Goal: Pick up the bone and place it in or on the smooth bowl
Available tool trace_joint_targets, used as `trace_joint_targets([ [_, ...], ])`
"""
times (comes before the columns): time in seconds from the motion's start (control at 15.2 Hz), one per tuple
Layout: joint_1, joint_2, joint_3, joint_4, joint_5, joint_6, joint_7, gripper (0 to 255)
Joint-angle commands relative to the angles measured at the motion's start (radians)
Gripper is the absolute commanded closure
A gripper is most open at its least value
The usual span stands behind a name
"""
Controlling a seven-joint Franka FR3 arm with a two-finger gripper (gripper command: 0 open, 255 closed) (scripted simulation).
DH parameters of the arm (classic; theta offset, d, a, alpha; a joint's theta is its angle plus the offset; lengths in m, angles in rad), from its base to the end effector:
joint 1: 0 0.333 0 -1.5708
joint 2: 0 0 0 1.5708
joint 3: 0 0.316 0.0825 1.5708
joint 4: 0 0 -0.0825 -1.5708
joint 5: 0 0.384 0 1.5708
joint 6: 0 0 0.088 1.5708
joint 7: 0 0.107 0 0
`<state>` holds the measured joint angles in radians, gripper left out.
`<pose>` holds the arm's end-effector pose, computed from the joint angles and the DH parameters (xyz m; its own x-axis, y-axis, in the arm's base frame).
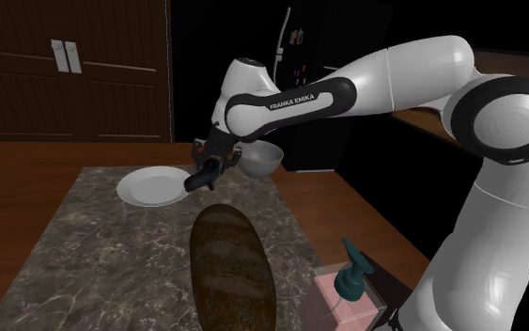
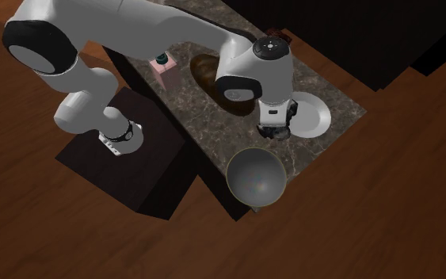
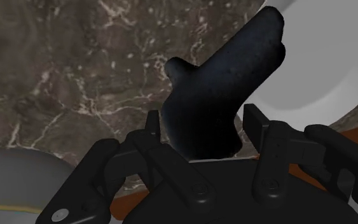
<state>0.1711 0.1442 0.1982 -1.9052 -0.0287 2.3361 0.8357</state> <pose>0.5803 0.2191 0.4542 0.8724 -0.4506 0.1895 -0.4112 -0.8861 -0.2138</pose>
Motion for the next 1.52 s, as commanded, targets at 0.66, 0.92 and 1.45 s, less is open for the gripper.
trace_joint_targets([
  [0.66, -0.002, -0.040, 0.002, 0.115, 0.012, -0.154, -0.007, 255],
  [0.92, -0.002, -0.046, 0.002, 0.162, 0.014, -0.206, -0.008, 255],
  [1.45, -0.001, -0.046, 0.003, 0.269, 0.014, -0.314, -0.008, 255],
])
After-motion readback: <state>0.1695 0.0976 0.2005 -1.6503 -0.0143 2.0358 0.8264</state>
